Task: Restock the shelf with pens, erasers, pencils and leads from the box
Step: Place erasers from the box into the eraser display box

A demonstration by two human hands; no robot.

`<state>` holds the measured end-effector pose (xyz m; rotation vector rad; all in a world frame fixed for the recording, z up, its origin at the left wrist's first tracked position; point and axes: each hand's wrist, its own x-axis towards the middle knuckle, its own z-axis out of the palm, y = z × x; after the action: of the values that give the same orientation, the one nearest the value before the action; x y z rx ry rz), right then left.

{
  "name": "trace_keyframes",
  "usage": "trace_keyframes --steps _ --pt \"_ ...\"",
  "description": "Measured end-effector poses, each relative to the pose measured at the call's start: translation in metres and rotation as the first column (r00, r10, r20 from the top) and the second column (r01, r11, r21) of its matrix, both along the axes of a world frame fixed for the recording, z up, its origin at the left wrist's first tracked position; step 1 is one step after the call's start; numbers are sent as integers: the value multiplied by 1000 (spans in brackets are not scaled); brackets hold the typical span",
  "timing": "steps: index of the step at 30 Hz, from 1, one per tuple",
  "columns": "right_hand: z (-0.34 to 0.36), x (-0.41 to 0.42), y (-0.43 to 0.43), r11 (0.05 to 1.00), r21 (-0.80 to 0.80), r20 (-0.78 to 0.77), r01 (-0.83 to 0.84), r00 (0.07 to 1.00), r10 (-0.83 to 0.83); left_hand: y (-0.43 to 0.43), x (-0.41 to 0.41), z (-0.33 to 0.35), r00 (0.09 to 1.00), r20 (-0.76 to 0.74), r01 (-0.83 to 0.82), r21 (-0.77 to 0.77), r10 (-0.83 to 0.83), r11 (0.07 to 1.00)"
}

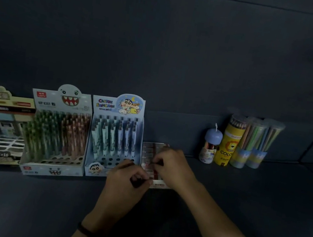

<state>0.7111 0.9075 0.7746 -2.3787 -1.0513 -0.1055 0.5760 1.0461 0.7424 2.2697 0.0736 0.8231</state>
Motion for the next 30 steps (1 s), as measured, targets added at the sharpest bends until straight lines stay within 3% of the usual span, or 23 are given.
trace_keyframes --steps 3,7,9,12,16,19,22,25,30 --pt "9 -13 -16 995 95 -39 31 999 -28 -1 -1 0 1000 24 20 11 -20 1000" --pt "10 -50 -85 923 315 32 220 970 -242 -10 -9 10 994 81 64 141 -76 988" --pt "2 -80 -134 883 328 47 335 928 -370 -31 -13 19 974 138 136 278 -180 951" --pt "-17 -137 -201 789 347 -20 507 845 -535 -86 -27 35 889 148 379 291 -433 878" --pt "-66 -242 -299 599 196 -192 777 629 -753 -194 -59 11 653 -74 724 351 -753 594" --pt "-104 -326 -362 436 27 -329 900 420 -846 -273 -94 -32 459 -286 869 339 -841 359" --pt "-139 -410 -416 257 -72 -444 964 200 -873 -347 -136 -78 270 -541 952 276 -797 135" --pt "-182 -500 -469 65 -139 -517 988 -16 -856 -412 -184 -122 78 -695 987 156 -714 -44" --pt "-241 -635 -549 -127 -315 -588 941 -298 -752 -524 -264 -175 -99 -848 974 24 -521 -225"
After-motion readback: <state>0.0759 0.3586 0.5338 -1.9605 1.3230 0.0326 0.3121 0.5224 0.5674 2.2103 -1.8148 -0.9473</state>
